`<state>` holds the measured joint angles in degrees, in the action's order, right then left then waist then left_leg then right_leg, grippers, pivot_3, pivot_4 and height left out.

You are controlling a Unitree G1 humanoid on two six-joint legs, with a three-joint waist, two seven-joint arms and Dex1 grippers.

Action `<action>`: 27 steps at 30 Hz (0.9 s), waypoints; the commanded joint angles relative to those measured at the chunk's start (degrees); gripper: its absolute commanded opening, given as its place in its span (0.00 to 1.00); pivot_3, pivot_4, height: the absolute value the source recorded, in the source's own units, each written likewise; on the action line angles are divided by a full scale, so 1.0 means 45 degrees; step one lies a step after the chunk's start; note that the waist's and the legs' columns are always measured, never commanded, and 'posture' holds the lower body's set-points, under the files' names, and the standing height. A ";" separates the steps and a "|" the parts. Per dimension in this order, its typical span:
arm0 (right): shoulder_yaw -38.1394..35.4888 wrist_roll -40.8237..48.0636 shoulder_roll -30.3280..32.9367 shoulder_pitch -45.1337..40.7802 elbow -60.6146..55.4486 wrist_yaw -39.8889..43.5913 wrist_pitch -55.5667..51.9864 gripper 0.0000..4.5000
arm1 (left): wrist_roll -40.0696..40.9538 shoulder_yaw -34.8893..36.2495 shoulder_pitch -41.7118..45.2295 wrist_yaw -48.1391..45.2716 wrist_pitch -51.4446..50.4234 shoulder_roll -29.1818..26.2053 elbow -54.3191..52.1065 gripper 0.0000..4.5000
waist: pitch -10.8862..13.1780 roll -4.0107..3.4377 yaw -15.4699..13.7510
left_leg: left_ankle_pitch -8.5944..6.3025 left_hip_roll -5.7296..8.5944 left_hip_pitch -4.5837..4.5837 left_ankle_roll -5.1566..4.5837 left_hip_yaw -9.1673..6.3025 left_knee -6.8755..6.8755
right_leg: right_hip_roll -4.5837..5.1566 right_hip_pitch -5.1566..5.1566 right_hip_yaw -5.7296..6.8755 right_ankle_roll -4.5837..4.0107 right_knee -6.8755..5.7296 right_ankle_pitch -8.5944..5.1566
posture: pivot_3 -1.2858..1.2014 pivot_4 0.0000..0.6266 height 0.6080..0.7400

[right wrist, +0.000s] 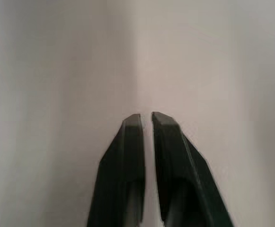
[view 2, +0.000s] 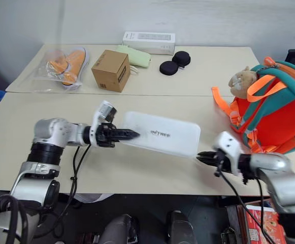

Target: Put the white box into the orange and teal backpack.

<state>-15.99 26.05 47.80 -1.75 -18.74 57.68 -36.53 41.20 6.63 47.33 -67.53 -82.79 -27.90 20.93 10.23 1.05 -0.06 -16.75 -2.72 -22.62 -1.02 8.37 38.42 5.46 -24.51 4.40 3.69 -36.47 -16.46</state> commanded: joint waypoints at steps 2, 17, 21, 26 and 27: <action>-0.4558 0.2737 -0.0309 0.1156 -0.1755 -0.1401 -0.2758 0.47 | 0.1488 0.3320 -0.0289 0.1653 -0.0925 -0.0189 -0.1746 0.32 | -0.0001 0.0004 0.0005 | -0.0002 0.0004 0.0002 -0.0006 -0.0002 0.0002 | 0.0007 0.0007 0.0002 0.0000 0.0001 0.0000 | 0.52 0.24 1.00; -0.5080 0.4567 -0.2995 -0.3536 0.0337 -0.7682 -0.4277 1.00 | 0.1684 0.5060 -0.0763 0.6188 0.0039 0.0489 -0.4793 0.32 | 0.0001 0.0005 0.0066 | 0.0010 0.0007 0.0060 0.0040 0.0026 -0.0081 | -0.0017 0.0006 -0.0037 -0.0006 -0.0007 -0.0003 | 0.52 0.24 1.00; -0.3953 0.3825 -0.3452 -0.4858 0.1466 -0.8006 -0.3181 1.00 | 0.1746 0.4948 -0.0508 0.6476 0.0658 0.0219 -0.4456 0.32 | 0.0002 0.0003 0.0157 | 0.0012 0.0002 0.0058 0.0041 0.0049 -0.0077 | -0.0026 -0.0002 -0.0047 -0.0007 -0.0009 -0.0003 | 0.52 0.24 1.00; -0.2962 0.2997 -0.3247 -0.5284 0.2406 -0.7865 -0.2234 0.73 | 0.1928 0.4985 -0.0381 0.6666 0.1103 -0.0111 -0.4438 0.32 | 0.0002 0.0003 0.0184 | 0.0014 0.0001 0.0056 0.0040 0.0048 -0.0084 | -0.0027 -0.0002 -0.0042 -0.0006 -0.0002 -0.0003 | 0.52 0.24 1.00; -0.2849 0.2852 -0.3166 -0.5250 0.2456 -0.7917 -0.2151 0.64 | 0.1996 0.5020 -0.0386 0.6719 0.1139 -0.0163 -0.4443 0.32 | 0.0002 0.0003 0.0187 | 0.0014 0.0003 0.0053 0.0040 0.0048 -0.0084 | -0.0026 -0.0003 -0.0042 -0.0006 0.0001 -0.0003 | 0.52 0.24 1.00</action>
<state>-28.98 40.14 32.25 -25.37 -7.71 22.23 -47.90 47.99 28.08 44.39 -37.09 -79.16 -27.81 2.45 10.24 1.06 0.78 -16.69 -2.71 -22.39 -0.84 8.60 38.04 5.35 -24.52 4.20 3.66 -36.46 -16.47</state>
